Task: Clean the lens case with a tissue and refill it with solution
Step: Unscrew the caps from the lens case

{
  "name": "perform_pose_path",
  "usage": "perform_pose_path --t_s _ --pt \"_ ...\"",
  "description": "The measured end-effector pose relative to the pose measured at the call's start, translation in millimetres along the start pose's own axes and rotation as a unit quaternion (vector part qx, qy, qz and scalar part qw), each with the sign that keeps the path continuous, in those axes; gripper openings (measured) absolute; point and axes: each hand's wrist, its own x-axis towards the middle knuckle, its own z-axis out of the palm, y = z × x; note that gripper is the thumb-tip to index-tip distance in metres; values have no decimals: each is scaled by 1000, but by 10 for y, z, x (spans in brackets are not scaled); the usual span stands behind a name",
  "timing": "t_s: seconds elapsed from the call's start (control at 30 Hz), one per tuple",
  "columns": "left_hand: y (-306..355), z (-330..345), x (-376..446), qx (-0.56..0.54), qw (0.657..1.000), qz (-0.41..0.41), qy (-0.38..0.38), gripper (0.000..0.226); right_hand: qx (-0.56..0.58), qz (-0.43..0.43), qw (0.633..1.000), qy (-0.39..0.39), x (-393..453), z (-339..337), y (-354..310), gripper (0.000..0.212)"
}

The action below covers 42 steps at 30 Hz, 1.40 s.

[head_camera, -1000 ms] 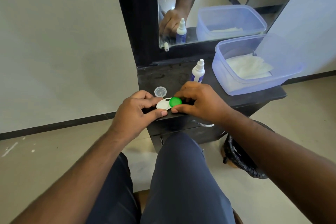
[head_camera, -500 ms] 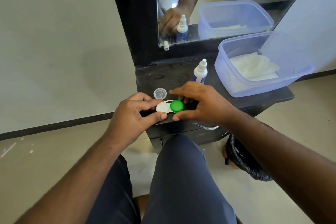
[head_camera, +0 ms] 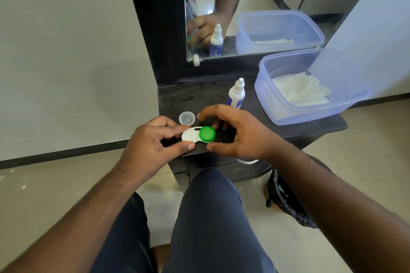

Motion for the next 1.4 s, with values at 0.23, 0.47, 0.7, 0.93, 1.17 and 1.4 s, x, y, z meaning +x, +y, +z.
perform_pose_path --t_s 0.23,0.47,0.7,0.93,1.17,1.4 --pt "11 2 -11 -1 1000 -9 3 44 5 -2 1000 -4 -27 7 -15 49" --pt "29 -24 -5 8 1000 -9 -3 41 -16 -21 999 29 -32 30 -8 39" --pt "25 -12 -15 5 1000 -9 3 42 -67 -19 997 39 26 33 19 36" --pt "23 -19 -11 5 1000 -10 2 45 -56 -83 994 36 -11 8 79 29" --pt "31 -2 -20 11 1000 -21 8 43 -35 9 992 118 -11 29 29 32" --pt "39 -13 -28 39 999 -22 7 42 -83 62 979 175 12 98 -37 19"
